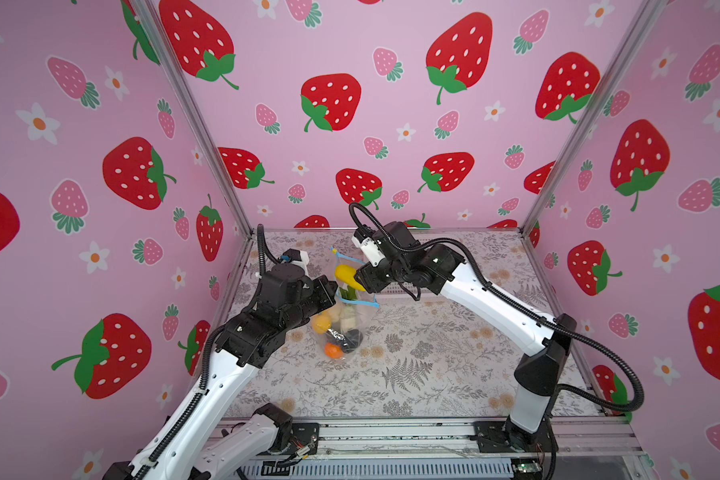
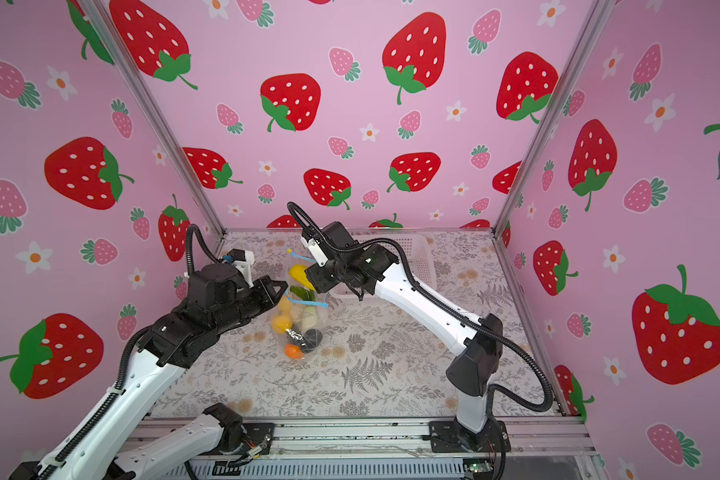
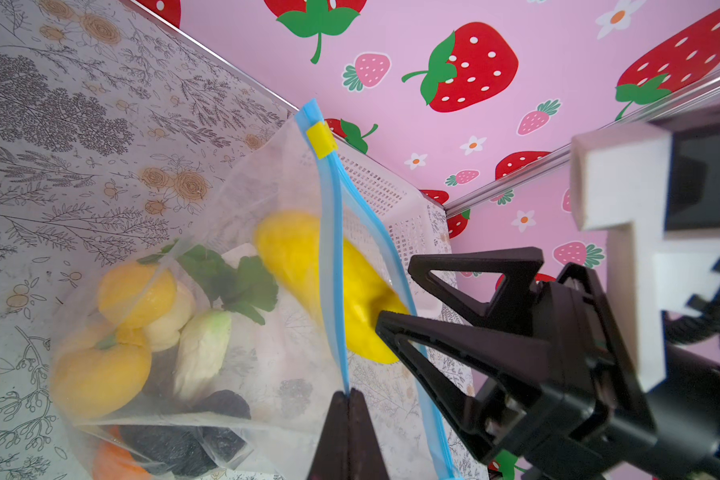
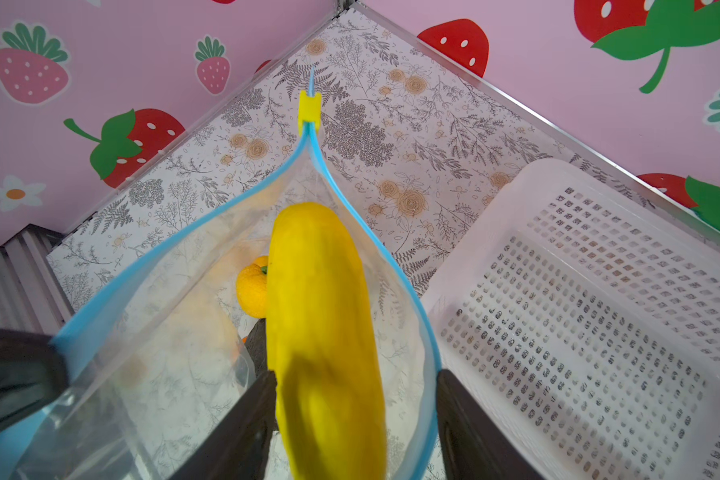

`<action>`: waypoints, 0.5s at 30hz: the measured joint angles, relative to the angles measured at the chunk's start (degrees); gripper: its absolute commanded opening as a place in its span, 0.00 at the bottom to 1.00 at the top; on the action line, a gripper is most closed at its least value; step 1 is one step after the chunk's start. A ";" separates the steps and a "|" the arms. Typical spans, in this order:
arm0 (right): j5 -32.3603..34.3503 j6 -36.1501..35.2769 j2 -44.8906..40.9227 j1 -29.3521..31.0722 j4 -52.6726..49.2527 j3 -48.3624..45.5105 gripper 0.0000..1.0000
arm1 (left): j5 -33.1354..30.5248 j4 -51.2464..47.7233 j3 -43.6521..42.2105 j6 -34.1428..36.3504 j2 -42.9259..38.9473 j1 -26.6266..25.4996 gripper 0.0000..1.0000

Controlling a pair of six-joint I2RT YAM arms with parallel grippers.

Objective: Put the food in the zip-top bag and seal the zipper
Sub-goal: 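Lower the banana into the bag mouth and open the right gripper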

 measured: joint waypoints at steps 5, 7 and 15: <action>0.55 -0.24 0.00 0.00 0.00 0.00 0.68 | 0.00 0.00 0.00 0.00 0.00 0.00 0.00; 0.66 -0.28 0.00 0.00 0.02 0.02 0.68 | 0.00 0.00 0.00 0.02 0.00 0.00 0.00; 0.94 -0.33 0.00 0.04 0.20 0.00 0.65 | 0.00 0.00 0.00 0.02 0.00 0.00 0.00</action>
